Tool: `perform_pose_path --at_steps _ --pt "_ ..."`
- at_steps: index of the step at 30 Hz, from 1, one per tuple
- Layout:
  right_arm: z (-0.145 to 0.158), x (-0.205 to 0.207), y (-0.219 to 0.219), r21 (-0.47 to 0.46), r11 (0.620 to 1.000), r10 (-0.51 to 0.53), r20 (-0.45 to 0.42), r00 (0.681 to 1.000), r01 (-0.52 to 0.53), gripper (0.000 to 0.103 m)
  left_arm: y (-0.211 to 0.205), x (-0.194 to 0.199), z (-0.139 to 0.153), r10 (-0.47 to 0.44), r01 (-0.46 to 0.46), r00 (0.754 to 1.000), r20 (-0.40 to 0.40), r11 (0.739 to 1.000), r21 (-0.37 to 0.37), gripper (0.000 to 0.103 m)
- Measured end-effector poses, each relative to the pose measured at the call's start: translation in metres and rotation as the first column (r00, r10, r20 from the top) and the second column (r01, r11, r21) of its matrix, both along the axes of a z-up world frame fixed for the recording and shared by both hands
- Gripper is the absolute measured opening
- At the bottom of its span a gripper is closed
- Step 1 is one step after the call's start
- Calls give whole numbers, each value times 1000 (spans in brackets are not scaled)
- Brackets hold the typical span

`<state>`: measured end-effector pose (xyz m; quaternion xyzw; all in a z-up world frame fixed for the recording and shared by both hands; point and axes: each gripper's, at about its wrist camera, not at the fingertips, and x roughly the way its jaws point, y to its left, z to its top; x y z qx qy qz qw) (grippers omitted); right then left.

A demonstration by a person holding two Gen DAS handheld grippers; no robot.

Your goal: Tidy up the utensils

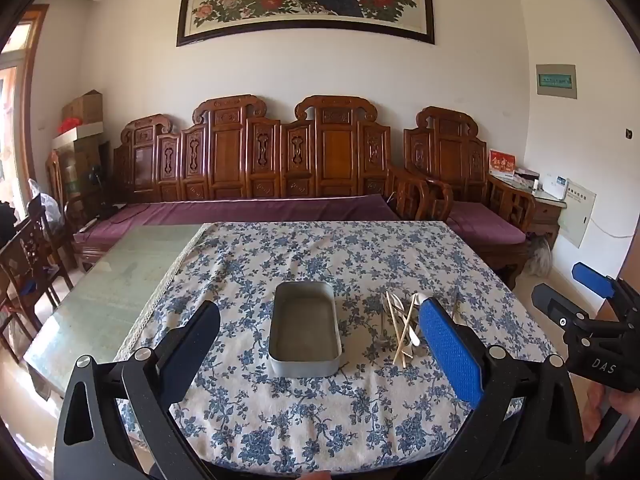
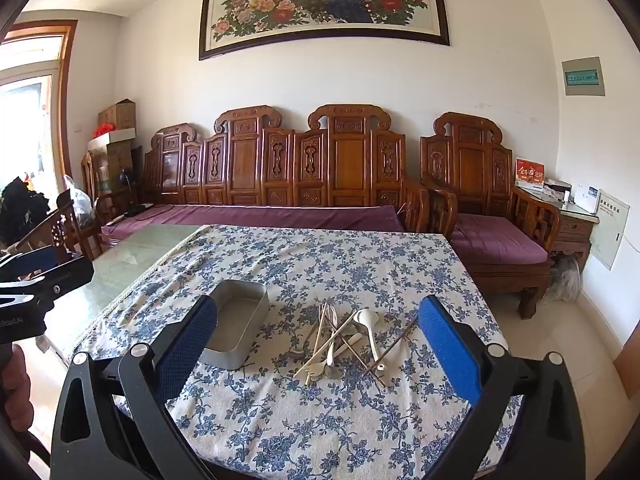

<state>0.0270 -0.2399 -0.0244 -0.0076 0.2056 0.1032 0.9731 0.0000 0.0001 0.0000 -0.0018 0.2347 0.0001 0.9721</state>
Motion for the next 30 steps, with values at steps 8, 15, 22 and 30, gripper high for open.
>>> perform_pose_path --at_steps 8,15,22,30 --pt "1 0 1 -6 1000 -2 0 1000 2 101 0 0 0 -1 1 1000 1 1000 -5 97" --pt "-1 1 0 -4 1000 -1 1 1000 1 101 0 0 0 -4 4 1000 4 1000 -1 97" --pt "3 -1 1 -6 1000 0 2 1000 1 101 -2 2 4 -4 4 1000 5 1000 -1 97" --pt "1 -1 1 -4 1000 1 2 1000 -1 101 -3 -1 3 -4 4 1000 6 1000 -1 97"
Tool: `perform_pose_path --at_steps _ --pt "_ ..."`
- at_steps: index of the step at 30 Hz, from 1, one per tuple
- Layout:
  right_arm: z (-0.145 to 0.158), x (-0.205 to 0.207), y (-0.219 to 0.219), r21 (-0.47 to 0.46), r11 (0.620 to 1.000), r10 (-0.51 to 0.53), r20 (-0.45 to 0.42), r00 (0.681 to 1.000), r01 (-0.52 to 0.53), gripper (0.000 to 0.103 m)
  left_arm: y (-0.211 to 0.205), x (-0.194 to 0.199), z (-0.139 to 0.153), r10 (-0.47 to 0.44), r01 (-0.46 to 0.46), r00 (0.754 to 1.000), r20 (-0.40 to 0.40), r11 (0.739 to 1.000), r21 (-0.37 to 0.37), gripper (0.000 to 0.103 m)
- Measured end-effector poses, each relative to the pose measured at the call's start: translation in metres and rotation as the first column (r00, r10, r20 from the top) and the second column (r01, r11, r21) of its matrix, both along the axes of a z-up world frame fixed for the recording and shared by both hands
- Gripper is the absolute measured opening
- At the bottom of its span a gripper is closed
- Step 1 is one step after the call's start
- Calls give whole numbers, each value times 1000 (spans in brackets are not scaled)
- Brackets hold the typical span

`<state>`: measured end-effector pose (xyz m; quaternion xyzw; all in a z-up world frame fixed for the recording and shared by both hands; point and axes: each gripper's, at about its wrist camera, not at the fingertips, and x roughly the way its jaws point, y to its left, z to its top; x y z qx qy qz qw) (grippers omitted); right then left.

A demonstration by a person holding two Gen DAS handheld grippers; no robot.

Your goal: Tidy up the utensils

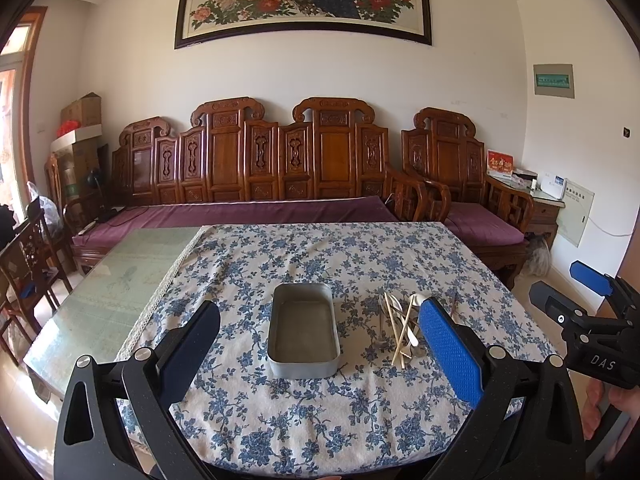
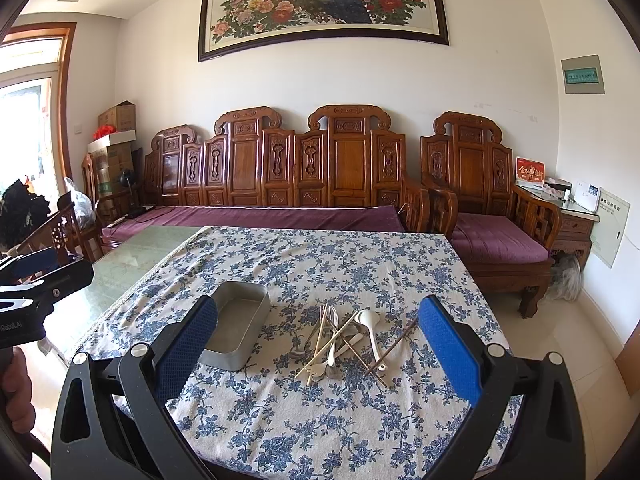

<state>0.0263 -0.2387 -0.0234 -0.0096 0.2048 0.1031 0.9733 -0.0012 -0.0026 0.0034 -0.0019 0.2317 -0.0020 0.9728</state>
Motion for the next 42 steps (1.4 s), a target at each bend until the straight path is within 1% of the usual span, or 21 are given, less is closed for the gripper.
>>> perform_pose_path --at_steps 17,42 --pt "1 -1 0 4 1000 -2 2 1000 2 101 2 3 -2 -1 0 1000 -1 1000 -13 97" --pt "2 1 -3 7 1000 -1 0 1000 1 101 -1 2 -3 -5 5 1000 -2 1000 -11 97"
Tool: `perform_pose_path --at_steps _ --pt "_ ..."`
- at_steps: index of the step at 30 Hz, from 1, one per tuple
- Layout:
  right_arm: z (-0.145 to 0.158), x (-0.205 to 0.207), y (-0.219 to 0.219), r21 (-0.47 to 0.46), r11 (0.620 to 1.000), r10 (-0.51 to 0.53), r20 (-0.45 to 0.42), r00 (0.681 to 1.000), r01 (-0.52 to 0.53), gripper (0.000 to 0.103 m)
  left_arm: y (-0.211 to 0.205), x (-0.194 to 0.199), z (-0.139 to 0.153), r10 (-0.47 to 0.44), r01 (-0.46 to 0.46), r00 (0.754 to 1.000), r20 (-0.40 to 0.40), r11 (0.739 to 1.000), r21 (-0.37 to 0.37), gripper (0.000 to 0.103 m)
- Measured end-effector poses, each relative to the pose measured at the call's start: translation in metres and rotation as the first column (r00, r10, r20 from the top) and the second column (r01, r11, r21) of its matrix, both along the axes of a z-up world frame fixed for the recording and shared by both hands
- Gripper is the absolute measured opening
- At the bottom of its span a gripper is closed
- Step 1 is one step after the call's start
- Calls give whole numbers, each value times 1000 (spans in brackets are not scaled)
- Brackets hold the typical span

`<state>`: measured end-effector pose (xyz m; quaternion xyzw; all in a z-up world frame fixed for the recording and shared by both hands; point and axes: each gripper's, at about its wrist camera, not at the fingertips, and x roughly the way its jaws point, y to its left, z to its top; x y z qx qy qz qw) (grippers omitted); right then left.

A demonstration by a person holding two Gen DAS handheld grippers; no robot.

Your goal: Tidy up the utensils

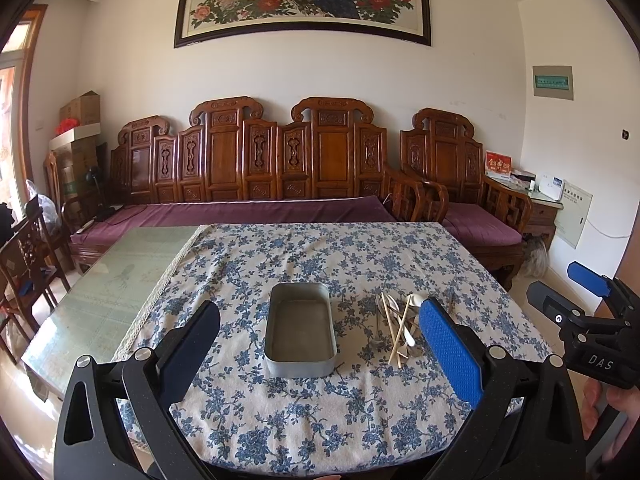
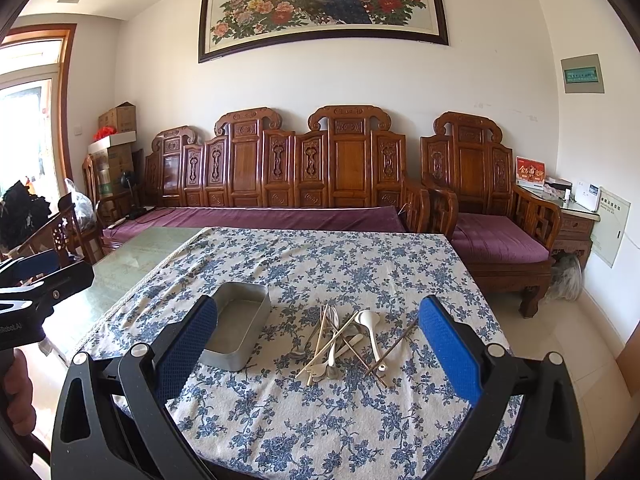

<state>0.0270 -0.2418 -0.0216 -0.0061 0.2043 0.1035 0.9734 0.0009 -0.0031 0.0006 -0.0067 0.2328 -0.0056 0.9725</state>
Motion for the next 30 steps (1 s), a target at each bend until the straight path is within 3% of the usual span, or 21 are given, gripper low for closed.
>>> perform_pose_path --at_steps 18,30 --pt "0 -1 0 2 1000 6 -1 1000 -6 101 0 2 -4 -1 1 1000 -13 1000 -1 97" --pt "-32 18 -6 3 1000 7 -63 998 -7 101 4 28 -40 -8 10 992 -130 1000 13 97"
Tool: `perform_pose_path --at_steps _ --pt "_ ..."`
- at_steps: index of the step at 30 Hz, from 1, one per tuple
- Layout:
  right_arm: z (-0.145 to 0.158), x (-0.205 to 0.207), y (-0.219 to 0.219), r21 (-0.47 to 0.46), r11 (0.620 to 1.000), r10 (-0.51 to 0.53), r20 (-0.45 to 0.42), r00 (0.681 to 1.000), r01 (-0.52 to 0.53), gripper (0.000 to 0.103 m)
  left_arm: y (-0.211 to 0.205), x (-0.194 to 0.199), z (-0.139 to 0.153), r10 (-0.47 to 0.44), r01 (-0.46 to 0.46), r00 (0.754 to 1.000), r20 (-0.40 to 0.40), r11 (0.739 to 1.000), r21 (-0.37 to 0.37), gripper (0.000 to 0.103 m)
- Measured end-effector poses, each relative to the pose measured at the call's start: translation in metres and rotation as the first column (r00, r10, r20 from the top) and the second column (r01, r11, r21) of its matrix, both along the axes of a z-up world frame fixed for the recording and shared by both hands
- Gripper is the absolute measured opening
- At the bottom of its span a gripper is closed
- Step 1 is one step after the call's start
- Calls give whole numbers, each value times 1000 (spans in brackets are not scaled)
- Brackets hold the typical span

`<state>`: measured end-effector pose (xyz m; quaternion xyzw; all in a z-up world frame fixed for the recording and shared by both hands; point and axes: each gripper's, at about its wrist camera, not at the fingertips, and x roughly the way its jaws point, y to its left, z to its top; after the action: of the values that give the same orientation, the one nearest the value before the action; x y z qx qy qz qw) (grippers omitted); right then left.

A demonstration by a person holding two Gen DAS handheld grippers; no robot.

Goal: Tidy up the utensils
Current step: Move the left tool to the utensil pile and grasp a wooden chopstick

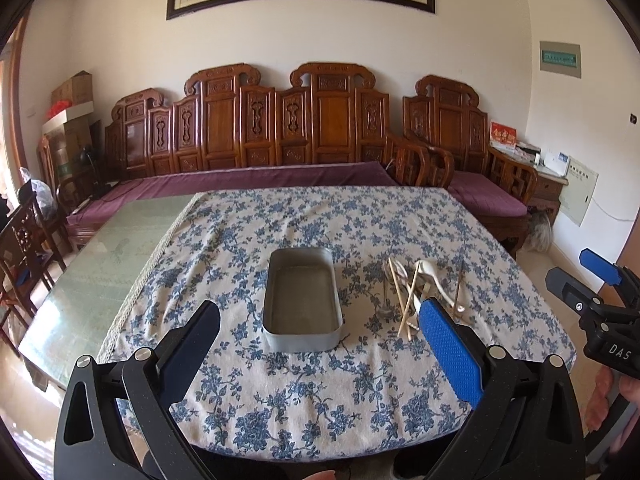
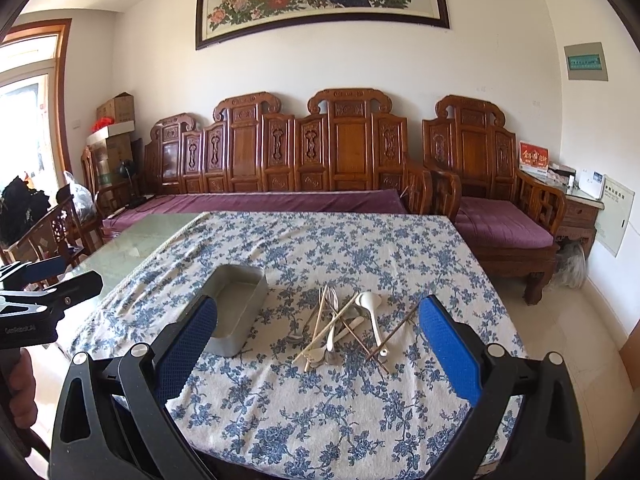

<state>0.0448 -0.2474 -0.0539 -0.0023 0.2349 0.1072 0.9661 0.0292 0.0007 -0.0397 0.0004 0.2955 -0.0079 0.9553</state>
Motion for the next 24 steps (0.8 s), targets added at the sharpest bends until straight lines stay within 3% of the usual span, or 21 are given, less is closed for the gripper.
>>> perform_pose_path --at_steps 13,18,24 --pt "-60 42 -12 -26 1000 -10 -107 994 7 101 -16 53 -68 -77 82 976 -202 996 18 97" --pt "-83 58 -21 -31 999 -27 -146 989 23 101 -27 68 -83 -115 139 966 -230 986 91 97" --pt "-108 74 -34 -35 999 -44 -191 981 38 101 -28 91 -98 -158 188 945 -287 979 80 97"
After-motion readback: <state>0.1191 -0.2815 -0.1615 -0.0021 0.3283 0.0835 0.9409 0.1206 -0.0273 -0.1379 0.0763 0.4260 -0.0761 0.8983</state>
